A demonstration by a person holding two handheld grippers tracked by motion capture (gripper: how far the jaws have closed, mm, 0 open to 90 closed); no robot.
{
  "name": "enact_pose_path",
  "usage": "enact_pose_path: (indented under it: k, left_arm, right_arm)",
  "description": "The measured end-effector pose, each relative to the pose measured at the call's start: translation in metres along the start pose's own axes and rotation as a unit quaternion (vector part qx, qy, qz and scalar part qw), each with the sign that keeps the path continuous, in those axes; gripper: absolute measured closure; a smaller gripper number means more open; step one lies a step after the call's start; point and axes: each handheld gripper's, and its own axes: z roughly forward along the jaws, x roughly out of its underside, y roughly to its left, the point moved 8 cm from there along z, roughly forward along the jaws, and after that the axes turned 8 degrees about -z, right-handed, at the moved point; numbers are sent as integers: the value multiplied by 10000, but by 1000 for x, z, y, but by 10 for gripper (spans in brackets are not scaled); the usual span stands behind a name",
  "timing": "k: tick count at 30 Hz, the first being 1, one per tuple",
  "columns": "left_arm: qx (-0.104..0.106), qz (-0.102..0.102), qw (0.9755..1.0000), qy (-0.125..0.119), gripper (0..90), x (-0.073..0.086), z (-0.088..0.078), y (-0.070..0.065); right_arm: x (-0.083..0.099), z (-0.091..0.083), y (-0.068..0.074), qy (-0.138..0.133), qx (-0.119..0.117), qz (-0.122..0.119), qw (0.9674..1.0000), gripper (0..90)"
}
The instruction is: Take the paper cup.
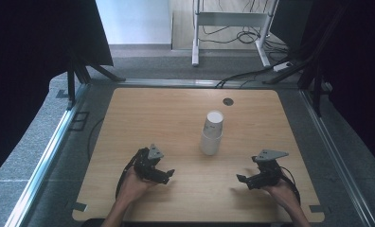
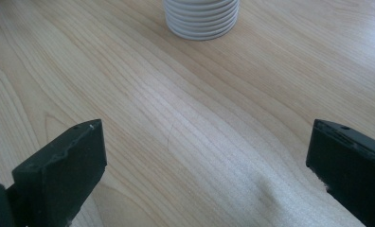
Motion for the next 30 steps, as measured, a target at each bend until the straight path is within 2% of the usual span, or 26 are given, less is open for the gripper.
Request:
enact_pose_path:
  k: [5, 11, 19, 30]
  left_arm:
    - [108, 31, 9999, -99, 15, -8, -1, -1]
    - [109, 219, 9996, -134, 16, -16, 2, -3]
    - [212, 343, 9989, -249, 22, -33, 6, -7]
    - [311, 472, 9977, -372, 29, -53, 12, -13]
  right_arm:
    - [-9, -2, -1, -60, -49, -38, 10000, 0]
    - [-18, -6, -6, -34, -19, -118, 9999, 0]
    - [-32, -10, -11, -52, 16, -147, 9999, 0]
    - [-52, -11, -11, -135, -115, -200, 9996, 0]
